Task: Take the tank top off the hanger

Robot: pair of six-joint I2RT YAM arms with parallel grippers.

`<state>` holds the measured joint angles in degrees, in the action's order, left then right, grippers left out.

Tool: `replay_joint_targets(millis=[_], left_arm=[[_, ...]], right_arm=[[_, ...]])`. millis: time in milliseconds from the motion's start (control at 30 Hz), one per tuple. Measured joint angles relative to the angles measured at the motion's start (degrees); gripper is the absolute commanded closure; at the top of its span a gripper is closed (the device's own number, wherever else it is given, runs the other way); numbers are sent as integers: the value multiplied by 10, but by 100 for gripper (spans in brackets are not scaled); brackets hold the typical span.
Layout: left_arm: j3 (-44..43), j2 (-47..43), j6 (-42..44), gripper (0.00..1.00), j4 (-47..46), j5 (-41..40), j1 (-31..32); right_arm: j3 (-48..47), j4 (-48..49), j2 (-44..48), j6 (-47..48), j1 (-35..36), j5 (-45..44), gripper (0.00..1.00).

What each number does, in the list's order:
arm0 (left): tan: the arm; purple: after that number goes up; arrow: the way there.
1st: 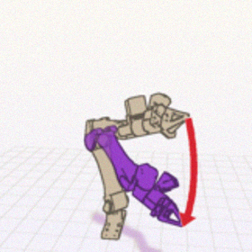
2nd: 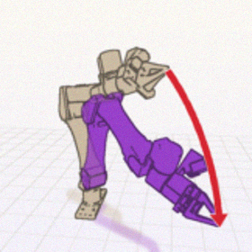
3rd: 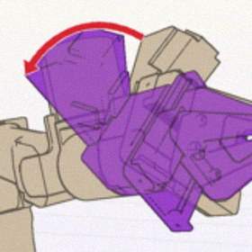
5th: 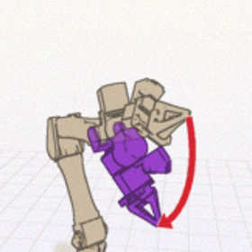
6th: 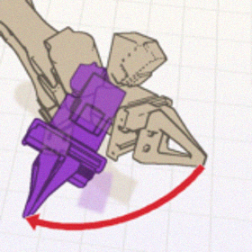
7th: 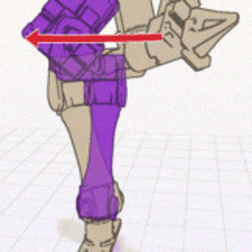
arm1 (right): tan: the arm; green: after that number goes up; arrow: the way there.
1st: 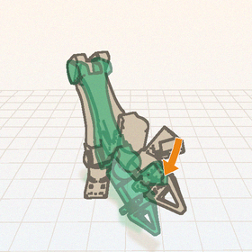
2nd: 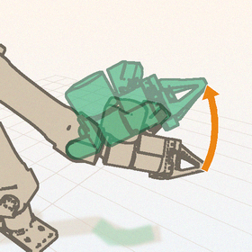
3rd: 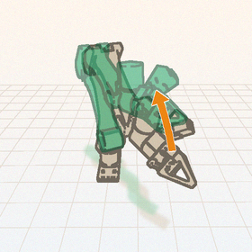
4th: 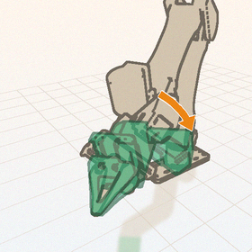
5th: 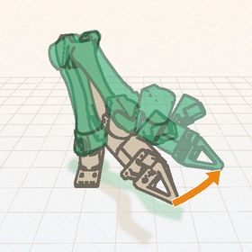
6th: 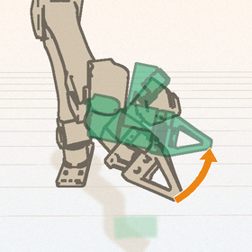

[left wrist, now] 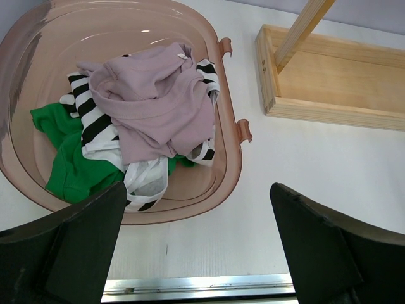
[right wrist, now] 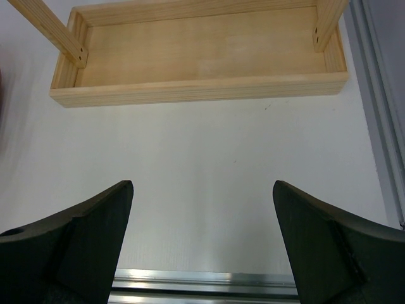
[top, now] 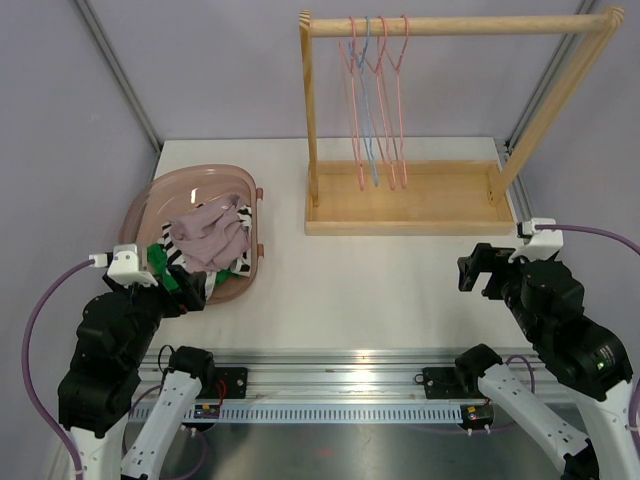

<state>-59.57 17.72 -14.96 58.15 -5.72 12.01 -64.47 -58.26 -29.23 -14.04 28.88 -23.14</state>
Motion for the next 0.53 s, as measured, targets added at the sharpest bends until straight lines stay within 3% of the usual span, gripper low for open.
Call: replay_joint_targets(millis=[533], left_arm=[[1,0,0,1,0,0,0]], right_arm=[[2,5,11,4,0,-3,0]])
